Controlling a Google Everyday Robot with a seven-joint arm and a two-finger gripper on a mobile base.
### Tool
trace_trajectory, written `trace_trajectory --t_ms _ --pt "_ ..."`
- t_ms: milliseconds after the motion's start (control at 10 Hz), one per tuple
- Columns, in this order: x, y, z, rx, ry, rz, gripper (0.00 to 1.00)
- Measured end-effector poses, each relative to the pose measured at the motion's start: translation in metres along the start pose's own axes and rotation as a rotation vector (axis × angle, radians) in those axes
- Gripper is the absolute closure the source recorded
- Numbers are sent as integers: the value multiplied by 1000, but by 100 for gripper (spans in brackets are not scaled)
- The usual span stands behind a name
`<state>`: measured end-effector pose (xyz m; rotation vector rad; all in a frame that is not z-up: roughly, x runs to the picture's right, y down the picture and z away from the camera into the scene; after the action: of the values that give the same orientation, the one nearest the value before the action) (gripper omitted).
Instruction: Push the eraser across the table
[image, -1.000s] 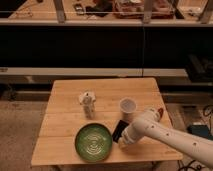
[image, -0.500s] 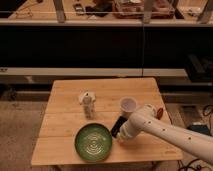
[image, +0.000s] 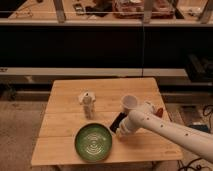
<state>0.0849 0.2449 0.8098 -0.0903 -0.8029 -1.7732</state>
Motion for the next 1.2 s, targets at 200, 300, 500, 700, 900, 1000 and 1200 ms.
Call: trace_trajectory --t_ms 200,300,500,700,900,1000,1200 --pt "9 5 -7 -4 22 14 100" --pt "12 7 -9 -7 30 17 100" --pt "16 12 -11 -13 42 26 100" --pt "17 15 -10 -18 45 32 100" --pt "19 18 -7 -25 45 38 100" --pt "20 19 -6 -27 45 41 100" --pt "26 23 -2 -36 46 52 100"
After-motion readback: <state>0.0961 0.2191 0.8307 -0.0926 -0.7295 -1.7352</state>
